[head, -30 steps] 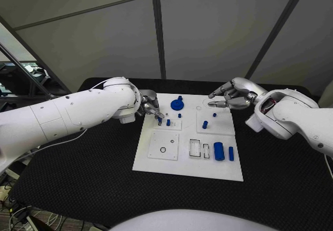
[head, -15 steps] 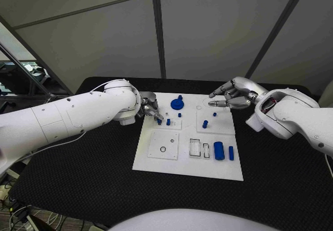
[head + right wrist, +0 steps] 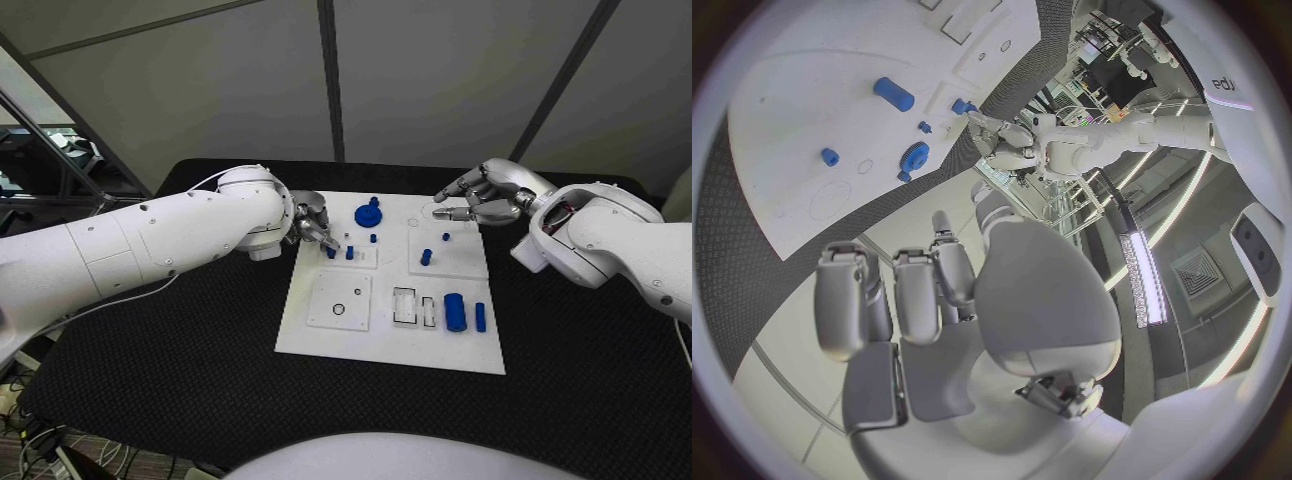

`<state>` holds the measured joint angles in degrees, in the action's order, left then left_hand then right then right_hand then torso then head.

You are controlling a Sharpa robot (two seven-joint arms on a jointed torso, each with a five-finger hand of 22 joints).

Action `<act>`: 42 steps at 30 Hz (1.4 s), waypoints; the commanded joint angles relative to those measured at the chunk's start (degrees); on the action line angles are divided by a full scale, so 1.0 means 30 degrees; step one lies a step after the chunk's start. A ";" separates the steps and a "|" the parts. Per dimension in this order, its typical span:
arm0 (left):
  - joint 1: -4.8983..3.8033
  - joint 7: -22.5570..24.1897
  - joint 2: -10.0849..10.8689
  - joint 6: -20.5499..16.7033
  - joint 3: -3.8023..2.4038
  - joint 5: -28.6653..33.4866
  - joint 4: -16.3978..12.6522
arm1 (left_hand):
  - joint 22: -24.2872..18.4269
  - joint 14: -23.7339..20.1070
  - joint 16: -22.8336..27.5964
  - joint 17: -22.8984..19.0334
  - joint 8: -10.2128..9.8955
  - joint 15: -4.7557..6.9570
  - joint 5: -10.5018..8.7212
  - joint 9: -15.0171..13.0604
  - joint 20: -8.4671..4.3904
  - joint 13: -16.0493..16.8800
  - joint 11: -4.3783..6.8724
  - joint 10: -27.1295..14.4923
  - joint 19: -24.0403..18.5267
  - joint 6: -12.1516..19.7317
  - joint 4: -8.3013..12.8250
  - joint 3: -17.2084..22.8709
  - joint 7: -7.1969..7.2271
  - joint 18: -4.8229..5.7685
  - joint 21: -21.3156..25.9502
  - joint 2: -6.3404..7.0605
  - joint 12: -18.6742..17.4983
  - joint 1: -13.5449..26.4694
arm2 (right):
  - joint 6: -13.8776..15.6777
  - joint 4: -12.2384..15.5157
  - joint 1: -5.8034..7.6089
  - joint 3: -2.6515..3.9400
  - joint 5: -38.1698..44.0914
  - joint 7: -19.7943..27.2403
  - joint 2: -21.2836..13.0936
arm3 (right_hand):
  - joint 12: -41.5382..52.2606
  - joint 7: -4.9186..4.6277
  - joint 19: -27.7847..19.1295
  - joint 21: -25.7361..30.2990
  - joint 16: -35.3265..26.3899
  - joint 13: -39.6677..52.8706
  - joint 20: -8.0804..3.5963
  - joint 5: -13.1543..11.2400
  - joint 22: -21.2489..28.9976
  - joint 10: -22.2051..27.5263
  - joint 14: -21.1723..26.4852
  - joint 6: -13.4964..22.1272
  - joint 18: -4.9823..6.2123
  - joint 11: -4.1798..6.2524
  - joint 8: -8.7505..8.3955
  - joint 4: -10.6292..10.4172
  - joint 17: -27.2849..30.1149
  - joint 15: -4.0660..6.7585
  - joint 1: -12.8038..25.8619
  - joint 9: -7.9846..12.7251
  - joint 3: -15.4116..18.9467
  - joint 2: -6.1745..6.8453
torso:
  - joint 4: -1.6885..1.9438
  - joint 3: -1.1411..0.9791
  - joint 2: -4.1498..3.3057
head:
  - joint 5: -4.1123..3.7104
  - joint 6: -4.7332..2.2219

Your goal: Assemble the parts on the task board

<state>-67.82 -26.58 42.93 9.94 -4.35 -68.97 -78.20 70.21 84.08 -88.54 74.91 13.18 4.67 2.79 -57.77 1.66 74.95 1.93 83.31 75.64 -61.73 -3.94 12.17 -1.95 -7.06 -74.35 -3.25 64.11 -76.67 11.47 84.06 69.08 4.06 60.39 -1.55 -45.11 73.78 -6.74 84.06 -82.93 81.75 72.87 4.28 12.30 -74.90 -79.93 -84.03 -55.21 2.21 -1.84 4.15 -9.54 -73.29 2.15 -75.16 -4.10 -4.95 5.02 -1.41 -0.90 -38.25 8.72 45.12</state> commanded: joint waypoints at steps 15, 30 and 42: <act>0.0040 -0.0240 -0.0038 0.0971 0.0026 -0.0119 0.0018 | -0.0027 0.1834 -0.0082 0.4529 0.0128 0.0110 0.0098 -0.0043 -0.0023 0.1765 0.0048 0.0168 0.0120 -0.0092 0.2400 0.2176 0.0054 0.0645 -0.0030 0.0065 -0.0052 0.0142 | -0.0101 0.0006 0.0034 0.0015 0.0011 0.0230 -0.0005 | 0.0111 -0.0016 0.0118 0.0042 -0.0077 0.0022 -0.0131 0.0080 -0.1198 -0.0098 -0.0815 -0.0107 0.0108 -0.0035 -0.0101 -0.0004 -0.0008 0.0103 0.0118 0.0020 0.0096 0.0034 | 0.0001 -0.0002 0.0001 | 0.0006 -0.0029; 0.0060 -0.0362 -0.0567 0.1003 0.0029 0.0071 0.0660 | 0.0017 0.1824 -0.0044 0.4483 0.0259 0.0114 0.0084 -0.0282 -0.0022 0.1710 0.0051 0.0239 0.0159 -0.0192 0.2333 0.2342 0.0092 0.0651 -0.0002 -0.0235 -0.0076 0.1105 | -0.0099 0.0010 0.0033 0.0013 0.0008 0.0234 -0.0011 | 0.0111 -0.0016 0.0118 0.0042 -0.0077 0.0022 -0.0131 0.0080 -0.1198 -0.0098 -0.0815 -0.0107 0.0108 -0.0035 -0.0101 -0.0004 -0.0008 0.0103 0.0118 0.0020 0.0096 0.0034 | -0.0019 -0.0018 -0.0007 | -0.0016 0.0023; 0.0140 -0.0708 -0.0853 0.1038 0.0032 0.0151 0.1192 | 0.0021 0.1812 -0.0006 0.4437 0.0293 0.0121 0.0091 -0.0345 -0.0031 0.1694 0.0061 0.0237 0.0164 -0.0198 0.2289 0.2354 0.0107 0.0648 0.0007 -0.0309 -0.0106 0.1283 | -0.0096 0.0022 0.0033 0.0013 0.0005 0.0237 -0.0022 | 0.0111 -0.0016 0.0118 0.0042 -0.0077 0.0022 -0.0131 0.0080 -0.1198 -0.0098 -0.0815 -0.0107 0.0108 -0.0035 -0.0101 -0.0004 -0.0008 0.0103 0.0118 0.0020 0.0096 0.0034 | -0.0015 -0.0016 0.0000 | -0.0067 0.0055</act>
<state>-67.70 -27.47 40.42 11.86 -4.46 -68.65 -75.00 70.19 84.00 -88.54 74.91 14.38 4.72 2.85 -58.86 1.64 75.03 2.15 83.89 75.65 -62.25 -2.07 13.96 -1.63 -7.06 -74.34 -4.08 63.99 -73.41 11.43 84.03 69.07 4.06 60.39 -1.44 -45.16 73.78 -6.74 84.05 -82.93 81.75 72.88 4.28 12.30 -74.90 -79.93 -84.03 -55.21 2.20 -1.84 4.15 -9.54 -73.29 2.15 -75.16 -4.10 -4.95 5.03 -1.47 -0.93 -38.27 8.51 45.25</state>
